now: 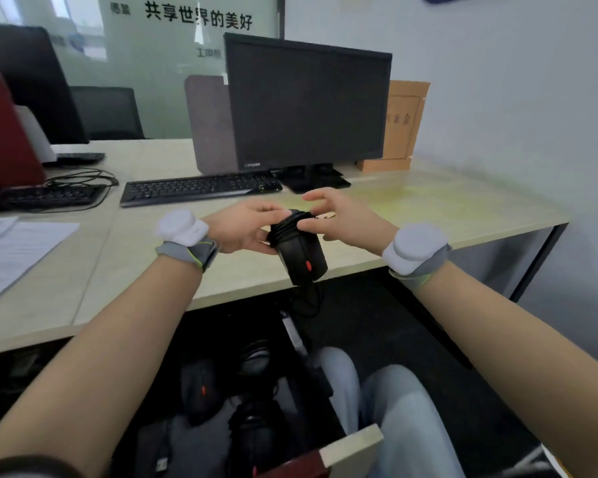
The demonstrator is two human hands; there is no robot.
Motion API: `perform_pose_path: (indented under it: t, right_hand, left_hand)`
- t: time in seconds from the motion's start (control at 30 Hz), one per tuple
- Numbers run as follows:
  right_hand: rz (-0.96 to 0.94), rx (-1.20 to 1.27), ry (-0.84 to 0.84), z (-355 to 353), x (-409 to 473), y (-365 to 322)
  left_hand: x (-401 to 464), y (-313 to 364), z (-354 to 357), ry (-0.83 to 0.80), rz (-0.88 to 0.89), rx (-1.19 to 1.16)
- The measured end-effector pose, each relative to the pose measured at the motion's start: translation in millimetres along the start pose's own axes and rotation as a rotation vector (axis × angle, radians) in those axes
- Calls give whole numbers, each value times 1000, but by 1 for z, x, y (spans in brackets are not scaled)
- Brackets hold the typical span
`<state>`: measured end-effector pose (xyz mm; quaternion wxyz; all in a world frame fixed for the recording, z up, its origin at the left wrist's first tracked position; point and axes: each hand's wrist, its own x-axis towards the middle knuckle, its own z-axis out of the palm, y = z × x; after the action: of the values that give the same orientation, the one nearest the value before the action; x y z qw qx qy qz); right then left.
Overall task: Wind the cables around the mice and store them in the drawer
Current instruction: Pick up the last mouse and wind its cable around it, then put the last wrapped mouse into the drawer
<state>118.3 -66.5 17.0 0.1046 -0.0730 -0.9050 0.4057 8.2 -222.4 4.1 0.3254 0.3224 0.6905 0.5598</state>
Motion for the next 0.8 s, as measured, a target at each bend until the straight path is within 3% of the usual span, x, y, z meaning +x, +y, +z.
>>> perform_pose_path:
  t: [0.1, 0.3, 0.43, 0.6, 0.8]
  right_hand:
    - [69, 148, -248, 47, -11, -9]
    - [226, 414, -447, 133, -26, -7]
    - [273, 396, -528, 174, -31, -3]
    - [317, 357, -592, 197, -41, 5]
    - [343, 263, -584, 209, -51, 10]
  left_hand:
    - [-43, -28, -18, 6, -125, 71]
    - [-104, -79, -35, 140, -420, 127]
    - [-122, -100, -30, 265, -544, 281]
    - [-126, -114, -15, 226, -723, 383]
    - [-124, -131, -1, 297, -672, 591]
